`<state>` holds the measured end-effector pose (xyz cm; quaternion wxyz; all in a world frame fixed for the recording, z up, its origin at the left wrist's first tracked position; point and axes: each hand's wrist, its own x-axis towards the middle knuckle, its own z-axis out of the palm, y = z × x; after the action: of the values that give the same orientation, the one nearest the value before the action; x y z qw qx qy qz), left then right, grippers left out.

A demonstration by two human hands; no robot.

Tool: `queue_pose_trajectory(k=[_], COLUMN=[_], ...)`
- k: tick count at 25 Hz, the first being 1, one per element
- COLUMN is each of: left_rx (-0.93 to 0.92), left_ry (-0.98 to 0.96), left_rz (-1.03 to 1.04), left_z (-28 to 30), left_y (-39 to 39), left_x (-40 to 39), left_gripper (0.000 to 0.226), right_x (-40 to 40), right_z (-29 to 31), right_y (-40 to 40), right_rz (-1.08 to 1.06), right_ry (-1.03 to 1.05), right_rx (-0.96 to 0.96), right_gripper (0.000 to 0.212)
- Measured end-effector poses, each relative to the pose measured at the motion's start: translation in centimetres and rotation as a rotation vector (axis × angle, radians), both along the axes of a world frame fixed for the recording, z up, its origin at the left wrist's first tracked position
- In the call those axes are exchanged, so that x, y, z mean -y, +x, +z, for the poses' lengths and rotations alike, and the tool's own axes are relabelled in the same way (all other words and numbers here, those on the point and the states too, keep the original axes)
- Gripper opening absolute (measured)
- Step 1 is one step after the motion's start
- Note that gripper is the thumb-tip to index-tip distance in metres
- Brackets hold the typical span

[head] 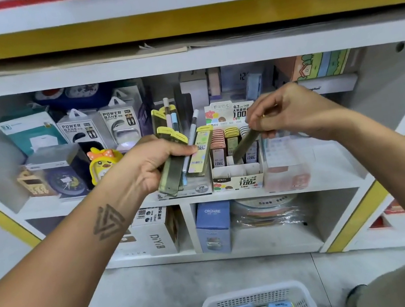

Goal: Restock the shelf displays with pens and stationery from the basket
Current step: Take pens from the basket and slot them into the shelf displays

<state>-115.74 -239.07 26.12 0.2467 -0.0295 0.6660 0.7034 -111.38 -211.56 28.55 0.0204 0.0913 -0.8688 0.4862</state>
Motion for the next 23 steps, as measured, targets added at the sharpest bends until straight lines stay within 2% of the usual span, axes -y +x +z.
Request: queue_pose_trajectory(k=[4,10,13,15,20,21,23], left_rx=[0.000,-0.011,-0.006,-0.006,-0.017,-0.020,-0.030], left_ry=[-0.015,-0.016,-0.032,-0.034,-0.020,-0.017,-0.012], left_rz=[0.010,0.012,0.001,-0.002,0.000,0.003,0.007], left_z=[0.1,0.0,-0.2,-0.4,-0.8,-0.9,-1.0], left_y=[0.4,0.8,0.9,0.9,0.9,0.9,1.1], left_x=[-0.7,-1.4,-1.4,-1.5,-1.8,-1.9,-2.2], left_gripper=[0.053,0.068,0.059,0.054,0.047,0.043,0.035], right_x=[0.2,1.8,2.1,2.3,3.2,3.4,4.1], right_z=[-0.1,-3.3,-4.4,-4.8,-4.9,-4.6,-4.2], right_y=[-0.1,-1.9,-2.1,-2.3,-2.6,-2.5,-2.0], right_rz=[-0.004,-0.151,-0.181,-0.175,-0.220,-0.225,-0.173], right_ry=[0.076,0.147,0.321,0.311,0.528,0.432,0.033], right_rx=[0.053,-0.081,-0.122,-0.125,-0.337,-0.307,-0.114], right_gripper=[0.025,0.008,0.016,0.021,0.009,0.010,0.011])
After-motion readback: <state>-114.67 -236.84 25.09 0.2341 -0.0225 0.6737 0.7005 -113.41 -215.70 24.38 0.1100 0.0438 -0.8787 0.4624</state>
